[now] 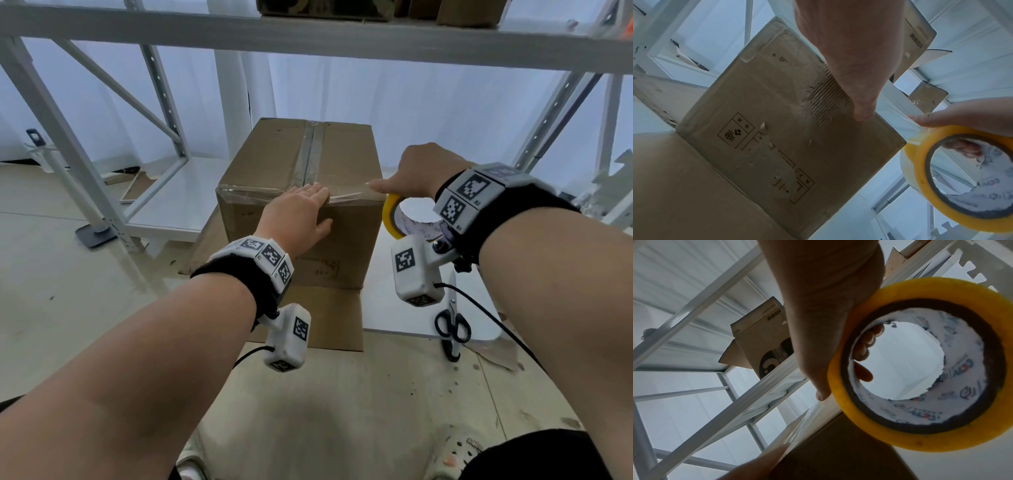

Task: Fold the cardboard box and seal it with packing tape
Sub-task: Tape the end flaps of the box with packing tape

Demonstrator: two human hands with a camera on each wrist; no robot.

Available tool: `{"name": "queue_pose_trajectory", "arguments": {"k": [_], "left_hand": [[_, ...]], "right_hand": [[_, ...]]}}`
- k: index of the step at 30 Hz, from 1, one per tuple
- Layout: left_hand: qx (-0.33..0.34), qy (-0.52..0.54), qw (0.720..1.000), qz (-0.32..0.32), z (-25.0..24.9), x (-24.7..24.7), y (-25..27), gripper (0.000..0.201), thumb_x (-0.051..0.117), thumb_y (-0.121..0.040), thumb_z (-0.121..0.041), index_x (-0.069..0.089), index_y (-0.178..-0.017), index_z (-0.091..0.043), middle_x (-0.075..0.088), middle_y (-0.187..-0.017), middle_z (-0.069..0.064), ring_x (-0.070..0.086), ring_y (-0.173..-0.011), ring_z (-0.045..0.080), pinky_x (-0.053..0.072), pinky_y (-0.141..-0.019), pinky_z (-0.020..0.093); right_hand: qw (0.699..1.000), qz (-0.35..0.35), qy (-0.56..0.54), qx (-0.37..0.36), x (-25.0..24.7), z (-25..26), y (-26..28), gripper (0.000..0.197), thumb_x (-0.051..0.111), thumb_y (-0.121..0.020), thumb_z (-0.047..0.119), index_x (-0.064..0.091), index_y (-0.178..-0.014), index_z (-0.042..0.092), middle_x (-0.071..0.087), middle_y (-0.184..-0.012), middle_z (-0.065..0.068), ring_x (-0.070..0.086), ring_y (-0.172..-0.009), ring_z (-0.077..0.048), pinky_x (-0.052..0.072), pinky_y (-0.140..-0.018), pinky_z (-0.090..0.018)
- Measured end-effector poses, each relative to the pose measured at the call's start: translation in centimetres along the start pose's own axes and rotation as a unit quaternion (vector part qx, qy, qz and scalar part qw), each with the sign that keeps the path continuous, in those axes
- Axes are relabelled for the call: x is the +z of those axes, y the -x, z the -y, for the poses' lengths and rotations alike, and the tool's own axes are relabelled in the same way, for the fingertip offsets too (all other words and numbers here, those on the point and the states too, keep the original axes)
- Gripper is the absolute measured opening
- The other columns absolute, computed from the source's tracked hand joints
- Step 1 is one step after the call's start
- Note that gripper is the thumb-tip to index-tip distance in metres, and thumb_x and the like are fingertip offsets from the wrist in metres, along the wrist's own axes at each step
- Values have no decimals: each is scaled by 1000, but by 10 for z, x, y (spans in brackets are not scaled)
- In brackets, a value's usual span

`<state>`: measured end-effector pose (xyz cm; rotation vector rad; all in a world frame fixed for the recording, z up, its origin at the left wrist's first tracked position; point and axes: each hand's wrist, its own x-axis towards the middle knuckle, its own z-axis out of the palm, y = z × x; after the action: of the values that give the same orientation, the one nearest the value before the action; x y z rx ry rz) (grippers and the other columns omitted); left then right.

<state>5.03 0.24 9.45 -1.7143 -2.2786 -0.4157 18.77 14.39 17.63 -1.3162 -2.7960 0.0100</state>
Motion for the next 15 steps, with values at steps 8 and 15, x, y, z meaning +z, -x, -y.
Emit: {"name": "queue_pose_trajectory", "arguments": {"k": [8, 15], "left_hand": [[-15, -79, 996, 32, -15, 6, -4, 68, 43, -93, -54, 19, -150, -27, 29, -153, 14, 28, -141, 27, 19, -115, 38], [-45, -114, 989, 79, -31, 7, -10, 76, 41, -89, -64, 9, -150, -34, 25, -152, 22, 26, -140, 35, 21, -116, 47]], "right_hand": [[1000, -14, -13, -5, 8, -2, 3, 47, 56, -85, 52, 46, -61, 12, 49, -64, -3, 52, -70, -22, 41, -65, -32], [995, -98, -9, -31, -16, 0, 8, 21, 57, -82, 33, 59, -80, 12, 57, -72, -2, 57, -73, -22, 37, -58, -28]]}}
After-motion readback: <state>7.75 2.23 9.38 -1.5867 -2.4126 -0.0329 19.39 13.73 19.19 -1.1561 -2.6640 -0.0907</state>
